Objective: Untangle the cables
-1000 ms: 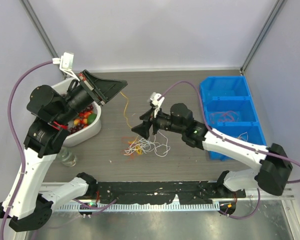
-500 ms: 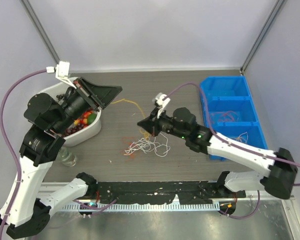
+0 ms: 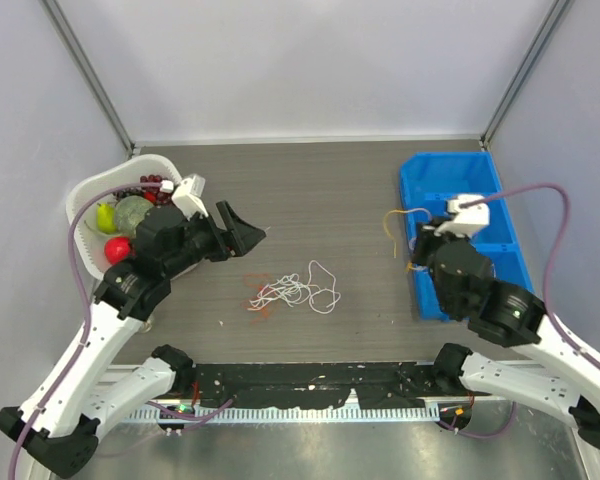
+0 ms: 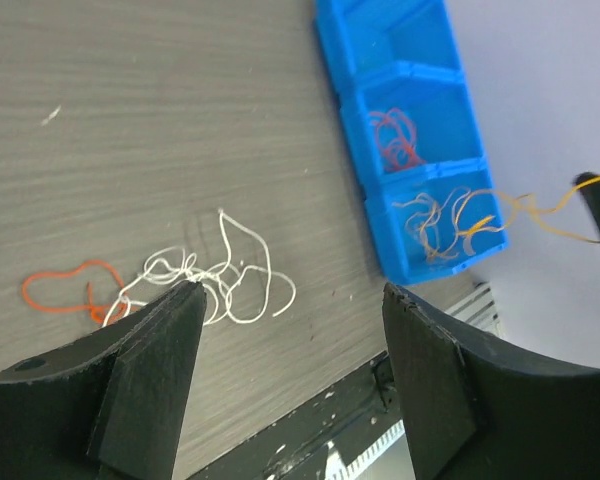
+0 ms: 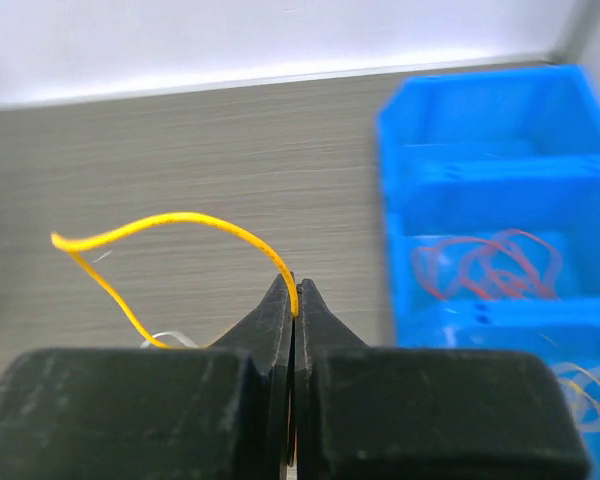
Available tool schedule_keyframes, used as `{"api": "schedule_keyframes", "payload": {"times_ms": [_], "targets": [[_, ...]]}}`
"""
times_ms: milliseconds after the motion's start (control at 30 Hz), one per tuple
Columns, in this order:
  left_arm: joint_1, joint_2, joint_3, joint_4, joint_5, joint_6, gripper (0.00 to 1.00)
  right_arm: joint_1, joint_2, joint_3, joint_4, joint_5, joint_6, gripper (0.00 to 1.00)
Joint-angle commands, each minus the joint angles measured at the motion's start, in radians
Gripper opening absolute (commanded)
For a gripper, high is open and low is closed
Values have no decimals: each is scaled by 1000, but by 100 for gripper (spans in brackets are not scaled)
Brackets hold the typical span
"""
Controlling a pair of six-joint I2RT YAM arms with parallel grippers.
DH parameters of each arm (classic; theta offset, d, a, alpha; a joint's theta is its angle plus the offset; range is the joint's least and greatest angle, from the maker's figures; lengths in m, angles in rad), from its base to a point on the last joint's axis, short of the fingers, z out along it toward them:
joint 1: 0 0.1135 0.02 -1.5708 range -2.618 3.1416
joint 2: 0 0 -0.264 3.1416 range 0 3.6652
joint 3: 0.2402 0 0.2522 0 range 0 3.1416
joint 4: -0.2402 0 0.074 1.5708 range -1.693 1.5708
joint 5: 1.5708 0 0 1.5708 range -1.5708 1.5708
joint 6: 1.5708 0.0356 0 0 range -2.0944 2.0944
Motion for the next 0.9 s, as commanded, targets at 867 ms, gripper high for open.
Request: {"api": "schedule_keyframes", "payload": {"times_ms": [867], "targets": [[-4,-25,-134,136,111,-73,70,-739,23,-290,-259,153,624,1]]}}
